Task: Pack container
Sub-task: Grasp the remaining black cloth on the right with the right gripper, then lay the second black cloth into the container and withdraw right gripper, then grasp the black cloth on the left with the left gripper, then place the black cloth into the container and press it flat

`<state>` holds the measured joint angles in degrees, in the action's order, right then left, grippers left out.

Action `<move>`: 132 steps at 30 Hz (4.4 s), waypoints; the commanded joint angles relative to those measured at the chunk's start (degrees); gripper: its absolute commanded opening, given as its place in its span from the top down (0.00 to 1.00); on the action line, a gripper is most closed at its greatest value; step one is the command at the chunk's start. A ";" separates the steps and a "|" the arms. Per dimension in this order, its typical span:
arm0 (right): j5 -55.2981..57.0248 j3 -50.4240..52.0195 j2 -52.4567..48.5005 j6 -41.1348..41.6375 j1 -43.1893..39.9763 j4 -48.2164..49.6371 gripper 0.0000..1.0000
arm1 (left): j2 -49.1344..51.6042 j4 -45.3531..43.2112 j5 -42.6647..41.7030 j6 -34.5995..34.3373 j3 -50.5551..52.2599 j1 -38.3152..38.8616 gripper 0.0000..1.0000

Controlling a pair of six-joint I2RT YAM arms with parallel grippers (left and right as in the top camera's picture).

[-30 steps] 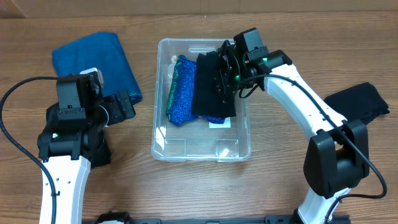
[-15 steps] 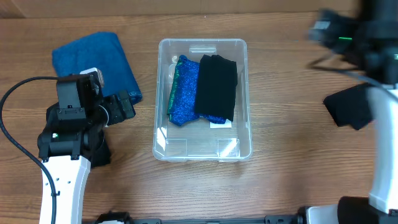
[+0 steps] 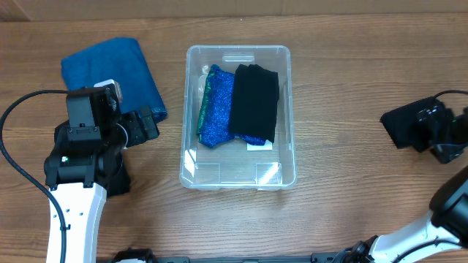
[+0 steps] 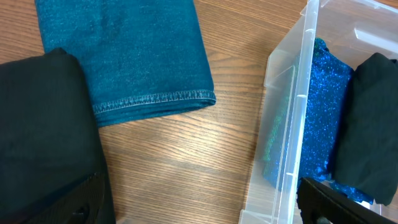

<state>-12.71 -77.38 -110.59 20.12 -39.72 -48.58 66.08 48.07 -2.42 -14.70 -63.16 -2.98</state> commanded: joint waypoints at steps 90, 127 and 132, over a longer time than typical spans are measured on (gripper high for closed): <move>3.58 -24.57 25.27 -23.91 38.36 -17.97 0.00 | 33.57 -2.60 -19.82 15.67 1.92 -47.74 0.00; 7.69 -22.99 24.41 -17.88 32.50 -17.79 0.00 | 11.72 8.85 -7.08 31.69 -15.85 27.80 0.96; 7.63 -22.99 24.41 -17.90 31.30 -18.12 0.00 | 24.46 6.73 -4.22 37.38 -15.85 29.38 0.96</move>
<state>-5.41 -100.79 -86.11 1.50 -8.32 -66.89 86.32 56.31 -10.83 15.90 -78.04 26.30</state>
